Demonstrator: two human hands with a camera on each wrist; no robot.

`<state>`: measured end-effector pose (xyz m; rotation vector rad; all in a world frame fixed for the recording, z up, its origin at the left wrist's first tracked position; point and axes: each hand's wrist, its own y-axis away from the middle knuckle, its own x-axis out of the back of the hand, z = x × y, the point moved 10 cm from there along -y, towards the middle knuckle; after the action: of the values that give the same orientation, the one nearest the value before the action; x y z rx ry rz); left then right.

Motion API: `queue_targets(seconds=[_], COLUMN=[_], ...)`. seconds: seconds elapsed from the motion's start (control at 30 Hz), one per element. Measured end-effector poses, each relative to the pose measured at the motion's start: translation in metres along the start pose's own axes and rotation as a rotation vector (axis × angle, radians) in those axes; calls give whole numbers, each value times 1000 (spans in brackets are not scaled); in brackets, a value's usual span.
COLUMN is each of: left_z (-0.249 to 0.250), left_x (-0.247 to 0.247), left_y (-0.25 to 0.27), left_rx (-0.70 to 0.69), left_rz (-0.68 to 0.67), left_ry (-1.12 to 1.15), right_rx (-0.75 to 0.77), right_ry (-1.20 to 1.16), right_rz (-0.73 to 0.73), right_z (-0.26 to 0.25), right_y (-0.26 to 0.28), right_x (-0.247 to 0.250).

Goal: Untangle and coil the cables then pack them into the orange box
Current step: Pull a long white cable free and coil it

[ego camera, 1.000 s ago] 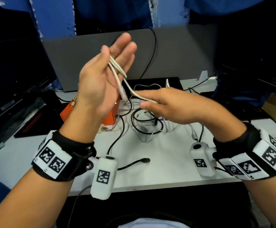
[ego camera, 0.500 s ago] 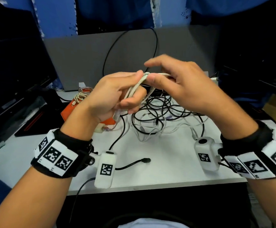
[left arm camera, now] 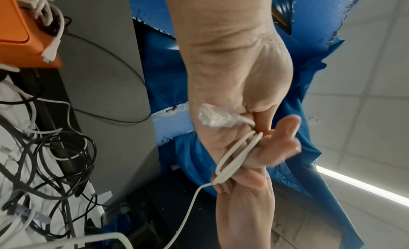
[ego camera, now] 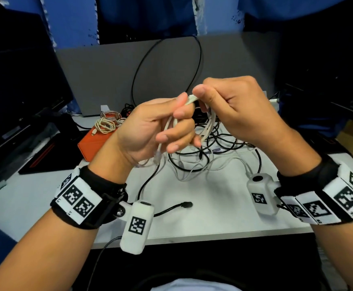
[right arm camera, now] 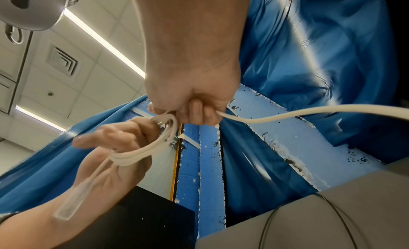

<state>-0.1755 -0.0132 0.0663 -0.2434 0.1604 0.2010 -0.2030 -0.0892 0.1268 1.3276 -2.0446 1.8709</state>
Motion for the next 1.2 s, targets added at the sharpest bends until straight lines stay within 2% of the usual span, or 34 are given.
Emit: queue_targets(seconds=[0.13,0.27,0.33,0.43,0.5,0.6,0.67,0.73,0.8,0.87,0.93,0.97,1.03,1.13,1.2], left_z=[3,22,36,57,69,81,87,88,81,64,43,33,18,9,11], left_x=[-10,-17,-10,17,42,69,79,78,63,58,62,62,52,37,27], left_y=[1,-2,0,9,18,34,41,45,35,20,14,13,12,14,11], left_rx=[-40,-207,-307,-470,-570,-707,-729,-680,-544,-292,-34,39,80,60,-7], left_rz=[-59,-73,-34,133,278,365,534,765,829,776,668,578,373,150,70], left_ry=[143,364,452,485,511,516,236,-292,-836,-1180,-1252,-1174,-886,-478,-278], right_rx=[79,-24,-63,-137,-201,-250,-248,-182,-108,-93,-116,-138,-179,-177,-141], right_ry=[-76,-165,-152,-116,-41,-57,-114,-119,-70,-18,13,3,-93,-182,-144], right_rz=[16,74,45,-93,-256,-519,-637,-730,-765,-720,-599,-518,-341,-137,-104], right_z=[-6,6,13,29,42,45,32,11,-5,-7,-1,4,12,16,12], right_y=[-2,-3,-4,-4,2,19,28,34,36,31,21,16,7,1,0], right_x=[5,13,9,-8,-25,-53,-65,-75,-77,-67,-49,-38,-18,0,-1])
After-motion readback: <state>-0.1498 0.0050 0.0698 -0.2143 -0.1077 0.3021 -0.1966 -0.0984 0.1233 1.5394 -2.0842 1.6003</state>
